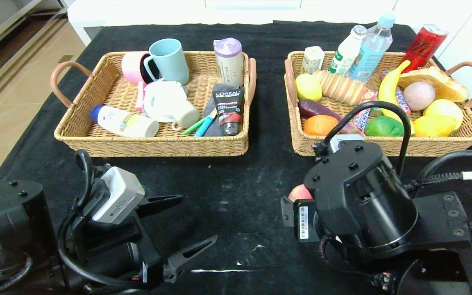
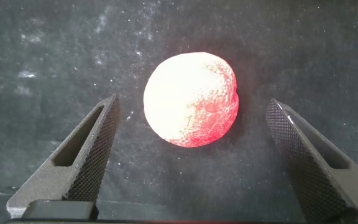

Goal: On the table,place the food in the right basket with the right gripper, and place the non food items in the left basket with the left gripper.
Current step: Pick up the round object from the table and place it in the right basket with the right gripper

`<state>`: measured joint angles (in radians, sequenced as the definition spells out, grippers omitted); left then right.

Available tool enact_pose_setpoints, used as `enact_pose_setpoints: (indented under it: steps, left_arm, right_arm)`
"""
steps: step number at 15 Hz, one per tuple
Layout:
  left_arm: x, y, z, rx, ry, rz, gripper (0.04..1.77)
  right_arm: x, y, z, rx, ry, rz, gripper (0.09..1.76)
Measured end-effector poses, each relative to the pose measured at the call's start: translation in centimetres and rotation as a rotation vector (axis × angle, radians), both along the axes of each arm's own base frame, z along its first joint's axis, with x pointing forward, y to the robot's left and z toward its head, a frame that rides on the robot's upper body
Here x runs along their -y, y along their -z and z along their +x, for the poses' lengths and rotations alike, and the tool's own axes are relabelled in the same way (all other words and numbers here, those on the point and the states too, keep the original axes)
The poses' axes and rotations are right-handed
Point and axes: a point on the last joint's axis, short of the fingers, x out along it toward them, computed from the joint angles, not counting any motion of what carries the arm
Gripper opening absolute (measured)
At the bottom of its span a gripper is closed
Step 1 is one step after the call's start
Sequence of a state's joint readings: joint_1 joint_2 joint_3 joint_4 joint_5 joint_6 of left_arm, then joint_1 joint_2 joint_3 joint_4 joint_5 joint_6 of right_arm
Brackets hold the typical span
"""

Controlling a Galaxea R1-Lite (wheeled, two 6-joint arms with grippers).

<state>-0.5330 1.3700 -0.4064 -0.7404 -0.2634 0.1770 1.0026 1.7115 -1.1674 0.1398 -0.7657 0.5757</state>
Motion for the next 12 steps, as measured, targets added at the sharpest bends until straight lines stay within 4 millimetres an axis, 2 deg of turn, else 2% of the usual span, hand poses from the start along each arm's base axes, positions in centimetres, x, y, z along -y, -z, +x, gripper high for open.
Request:
enact_pose_setpoints:
  steps: [12]
  left_arm:
    - [0.0,0.3,0.0,-0.011,0.001,0.006,1.72]
  right_arm:
    - [-0.7,1.0,1.0,0.016,0.026,-0.005,1.71]
